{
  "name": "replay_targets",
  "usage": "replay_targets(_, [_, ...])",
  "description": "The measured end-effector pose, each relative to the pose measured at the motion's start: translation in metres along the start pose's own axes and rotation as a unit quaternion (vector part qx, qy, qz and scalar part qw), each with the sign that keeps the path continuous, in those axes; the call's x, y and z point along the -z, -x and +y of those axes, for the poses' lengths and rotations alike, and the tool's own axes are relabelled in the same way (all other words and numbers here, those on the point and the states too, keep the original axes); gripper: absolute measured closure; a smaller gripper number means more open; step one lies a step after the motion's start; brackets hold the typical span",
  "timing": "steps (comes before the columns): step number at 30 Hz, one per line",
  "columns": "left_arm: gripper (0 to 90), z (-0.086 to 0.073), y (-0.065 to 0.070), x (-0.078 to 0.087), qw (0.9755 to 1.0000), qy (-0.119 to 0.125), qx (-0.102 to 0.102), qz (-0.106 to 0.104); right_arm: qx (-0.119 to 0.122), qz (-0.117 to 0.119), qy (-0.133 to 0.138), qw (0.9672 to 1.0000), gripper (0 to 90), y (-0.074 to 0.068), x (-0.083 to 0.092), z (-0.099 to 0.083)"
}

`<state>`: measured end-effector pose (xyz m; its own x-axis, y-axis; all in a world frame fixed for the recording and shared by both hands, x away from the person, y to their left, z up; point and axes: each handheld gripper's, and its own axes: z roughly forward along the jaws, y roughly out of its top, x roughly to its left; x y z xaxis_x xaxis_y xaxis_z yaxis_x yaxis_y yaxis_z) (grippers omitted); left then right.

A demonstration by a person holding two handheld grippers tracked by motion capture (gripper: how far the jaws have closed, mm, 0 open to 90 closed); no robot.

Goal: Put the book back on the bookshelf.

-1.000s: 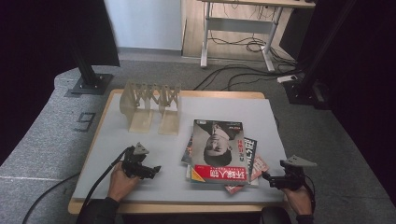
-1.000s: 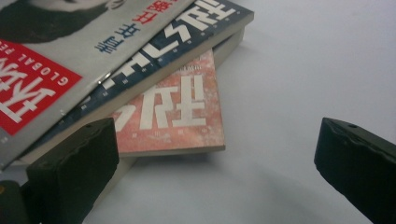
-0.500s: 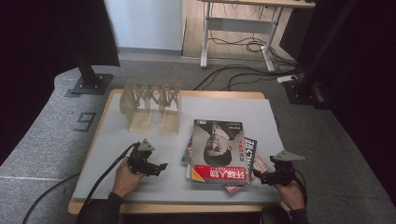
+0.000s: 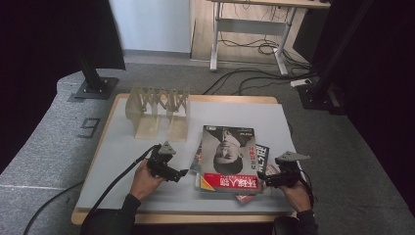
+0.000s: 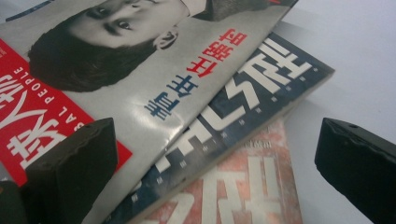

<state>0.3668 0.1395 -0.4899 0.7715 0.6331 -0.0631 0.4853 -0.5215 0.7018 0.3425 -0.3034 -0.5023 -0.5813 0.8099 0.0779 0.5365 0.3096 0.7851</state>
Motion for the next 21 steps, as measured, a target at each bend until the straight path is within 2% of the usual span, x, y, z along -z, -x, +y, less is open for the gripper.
replay_targets(6, [3.1,0.011,0.002,-0.006,0.9999,0.014,-0.001,-0.009,0.009,0.004,-0.005,0.9999,0.0,-0.003,-0.009,0.007])
replay_targets(9, [3.3,0.017,0.006,-0.01,0.9999,0.008,-0.014,-0.005,0.012,0.007,-0.008,0.9999,0.0,-0.004,-0.012,0.01])
replay_targets(15, [4.7,0.028,0.009,-0.019,0.9996,0.005,-0.024,-0.011,0.023,0.007,-0.01,0.9997,0.0,-0.005,-0.023,0.018])
replay_targets(17, [5.5,0.031,0.01,-0.022,0.9995,0.004,-0.022,-0.021,0.026,0.006,-0.01,0.9996,0.0,-0.005,-0.026,0.022])
replay_targets(21, [5.7,0.037,0.016,-0.032,0.9988,-0.005,-0.035,-0.033,0.029,0.007,-0.008,0.9995,0.0,-0.005,-0.034,0.031])
